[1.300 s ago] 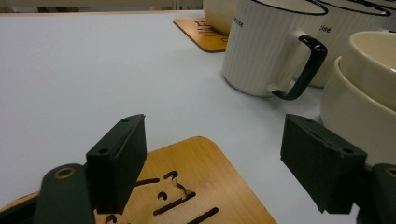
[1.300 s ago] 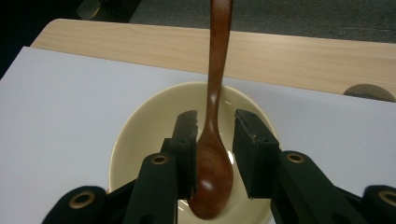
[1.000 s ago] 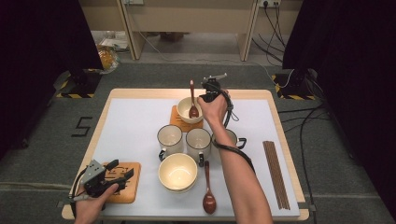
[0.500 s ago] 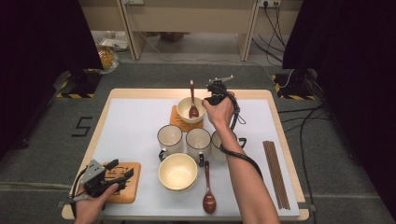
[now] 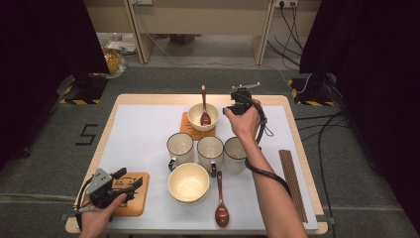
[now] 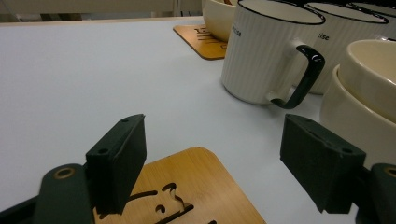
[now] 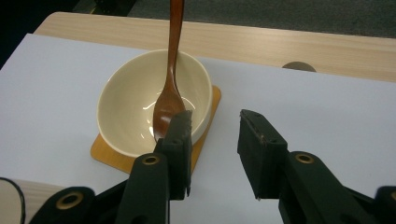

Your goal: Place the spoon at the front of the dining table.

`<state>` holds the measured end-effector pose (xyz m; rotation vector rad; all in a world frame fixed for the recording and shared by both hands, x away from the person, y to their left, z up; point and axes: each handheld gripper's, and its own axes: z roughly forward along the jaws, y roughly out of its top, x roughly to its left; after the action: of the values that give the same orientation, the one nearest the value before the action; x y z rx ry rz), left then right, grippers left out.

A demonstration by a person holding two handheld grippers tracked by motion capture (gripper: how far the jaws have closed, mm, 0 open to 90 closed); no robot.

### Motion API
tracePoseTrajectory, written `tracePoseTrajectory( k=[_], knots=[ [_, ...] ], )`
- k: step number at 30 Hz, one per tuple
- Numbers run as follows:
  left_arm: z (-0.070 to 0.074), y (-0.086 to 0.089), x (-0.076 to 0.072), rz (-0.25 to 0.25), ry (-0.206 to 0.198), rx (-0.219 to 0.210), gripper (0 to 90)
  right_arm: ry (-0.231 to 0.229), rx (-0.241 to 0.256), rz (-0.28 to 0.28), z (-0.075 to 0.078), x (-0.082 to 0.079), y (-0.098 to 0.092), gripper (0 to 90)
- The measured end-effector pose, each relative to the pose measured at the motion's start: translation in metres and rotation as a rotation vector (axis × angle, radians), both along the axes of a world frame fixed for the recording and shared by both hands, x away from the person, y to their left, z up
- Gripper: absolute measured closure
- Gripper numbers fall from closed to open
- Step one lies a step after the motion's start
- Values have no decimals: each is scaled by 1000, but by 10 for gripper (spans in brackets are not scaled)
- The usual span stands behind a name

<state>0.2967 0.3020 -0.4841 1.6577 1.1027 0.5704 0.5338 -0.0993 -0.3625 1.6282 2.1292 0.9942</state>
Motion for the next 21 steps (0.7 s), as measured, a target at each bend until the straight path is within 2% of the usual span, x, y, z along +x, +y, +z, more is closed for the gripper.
tracePoseTrajectory(
  k=[15,21],
  knots=[
    [9,0,10,6,-19,-24,224,12,11,-2,4,-21,-25,633],
    [13,0,18,2,-22,-28,225,1,16,-6,4,-30,-35,631]
  ],
)
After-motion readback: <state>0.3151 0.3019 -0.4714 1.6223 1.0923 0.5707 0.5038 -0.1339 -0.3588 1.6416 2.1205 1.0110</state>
